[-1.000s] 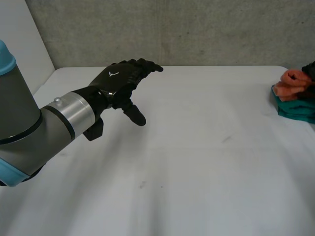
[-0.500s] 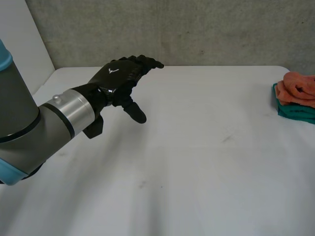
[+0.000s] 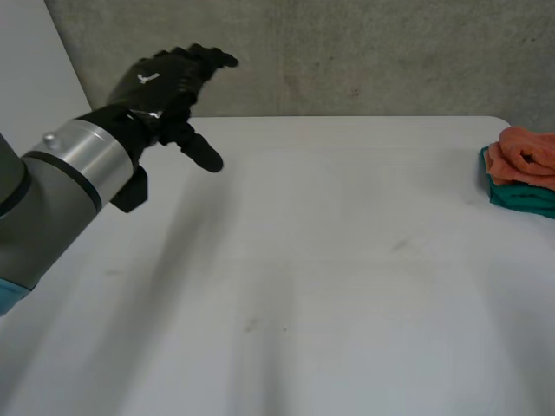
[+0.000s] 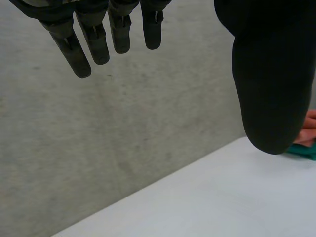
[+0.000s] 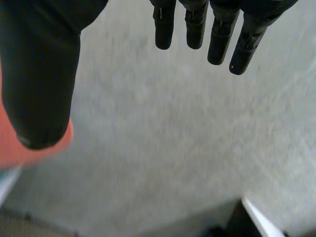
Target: Fold the laundry.
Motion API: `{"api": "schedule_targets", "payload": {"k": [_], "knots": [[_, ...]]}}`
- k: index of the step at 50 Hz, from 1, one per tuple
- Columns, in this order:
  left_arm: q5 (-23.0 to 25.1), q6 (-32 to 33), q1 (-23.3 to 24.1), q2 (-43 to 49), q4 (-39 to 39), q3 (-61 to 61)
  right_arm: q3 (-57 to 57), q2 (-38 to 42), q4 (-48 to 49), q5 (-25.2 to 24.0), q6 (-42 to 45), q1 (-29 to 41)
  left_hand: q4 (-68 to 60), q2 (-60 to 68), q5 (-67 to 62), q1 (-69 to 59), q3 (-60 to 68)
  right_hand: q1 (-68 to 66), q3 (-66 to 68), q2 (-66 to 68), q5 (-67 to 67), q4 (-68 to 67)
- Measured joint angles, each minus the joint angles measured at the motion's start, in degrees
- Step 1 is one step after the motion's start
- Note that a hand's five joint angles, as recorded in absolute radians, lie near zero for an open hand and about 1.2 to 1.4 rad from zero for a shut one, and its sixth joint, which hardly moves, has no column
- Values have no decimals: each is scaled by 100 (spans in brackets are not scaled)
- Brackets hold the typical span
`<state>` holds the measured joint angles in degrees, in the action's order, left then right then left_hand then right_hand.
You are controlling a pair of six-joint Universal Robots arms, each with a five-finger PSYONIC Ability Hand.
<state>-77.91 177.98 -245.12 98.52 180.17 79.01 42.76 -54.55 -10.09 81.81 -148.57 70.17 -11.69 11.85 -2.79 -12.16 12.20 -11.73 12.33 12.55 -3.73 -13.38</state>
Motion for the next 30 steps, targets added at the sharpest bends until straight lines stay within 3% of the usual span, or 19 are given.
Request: {"api": "schedule_targets", "payload": {"k": [5, 11, 14, 22, 30], "knots": [[-366, 2, -106, -106, 1, 1, 114, -388, 126, 90, -704, 679, 0, 0, 0, 0, 0, 0, 0, 0, 0, 0], [-847, 9, -308, -224, 1, 23, 946, -1381, 208, 41, -2134, 1944, 0, 0, 0, 11, 0, 0, 0, 0, 0, 0], [-928, 14, -341, -253, 1, 49, 1307, -1636, 260, 46, -2417, 2344, 0, 0, 0, 16, 0, 0, 0, 0, 0, 0], [-998, 40, -323, -285, -19, 152, 2586, -1968, 734, 562, -2644, 3690, 0, 0, 0, 16, 0, 0, 0, 0, 0, 0], [-979, 55, -315, -283, -31, 173, 2866, -1890, 1035, 934, -2378, 4125, 0, 0, 0, 16, 0, 0, 0, 0, 0, 0]]}}
